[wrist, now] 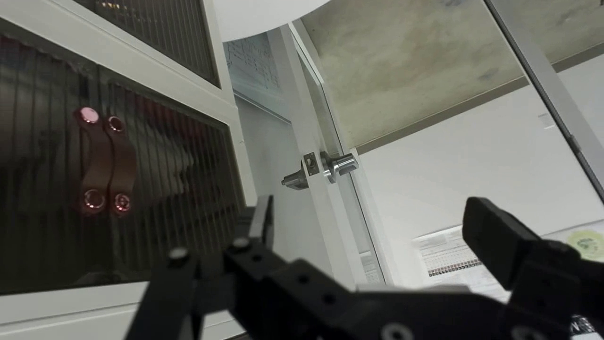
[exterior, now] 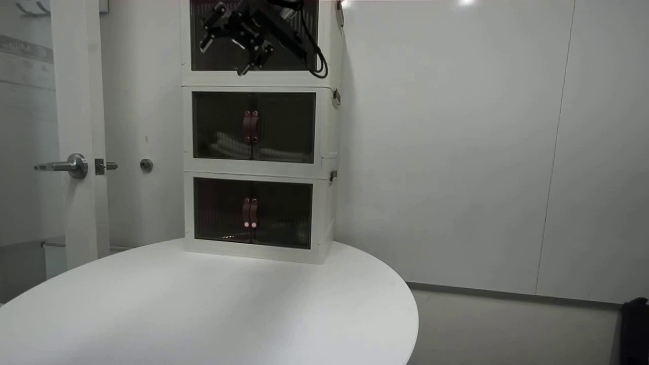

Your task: Open the doors of the second cabinet, remove one towel and put it on the table

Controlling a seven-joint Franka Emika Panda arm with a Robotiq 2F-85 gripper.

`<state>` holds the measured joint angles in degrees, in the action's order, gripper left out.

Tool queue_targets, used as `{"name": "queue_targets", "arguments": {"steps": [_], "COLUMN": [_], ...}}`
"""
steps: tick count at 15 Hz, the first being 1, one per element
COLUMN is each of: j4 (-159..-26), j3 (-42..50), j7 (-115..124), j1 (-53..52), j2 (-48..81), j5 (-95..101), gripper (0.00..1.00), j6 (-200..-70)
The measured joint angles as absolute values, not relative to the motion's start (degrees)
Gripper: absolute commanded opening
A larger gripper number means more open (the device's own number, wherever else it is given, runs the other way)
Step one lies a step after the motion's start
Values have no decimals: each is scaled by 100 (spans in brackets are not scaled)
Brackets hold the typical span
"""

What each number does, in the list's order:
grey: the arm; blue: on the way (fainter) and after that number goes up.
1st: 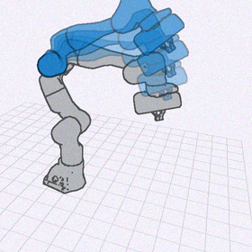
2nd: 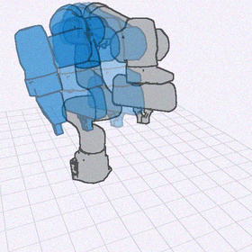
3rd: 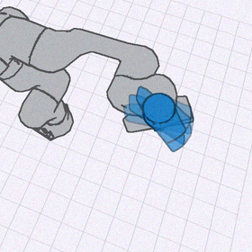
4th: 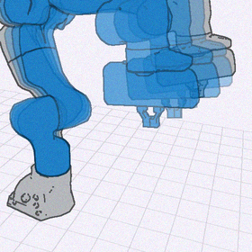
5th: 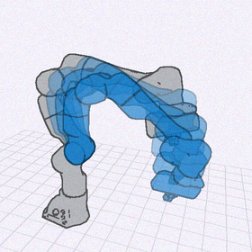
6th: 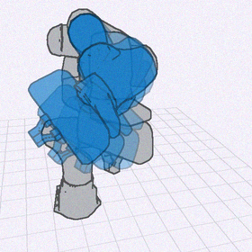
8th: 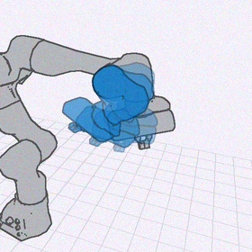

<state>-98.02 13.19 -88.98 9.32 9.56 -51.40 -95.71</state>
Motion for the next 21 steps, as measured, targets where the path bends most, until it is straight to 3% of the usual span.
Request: {"name": "queue_targets", "arguments": {"steps": [8,21], "j4": [-8127,-6574], "j3": [874,366], "j7": [-8771,-7592], "j1": [1438,1672], "j2": [2397,3820], "j5": [-5201,-5423], "gripper": [100,100], "j6": [-9150,-9241]}}
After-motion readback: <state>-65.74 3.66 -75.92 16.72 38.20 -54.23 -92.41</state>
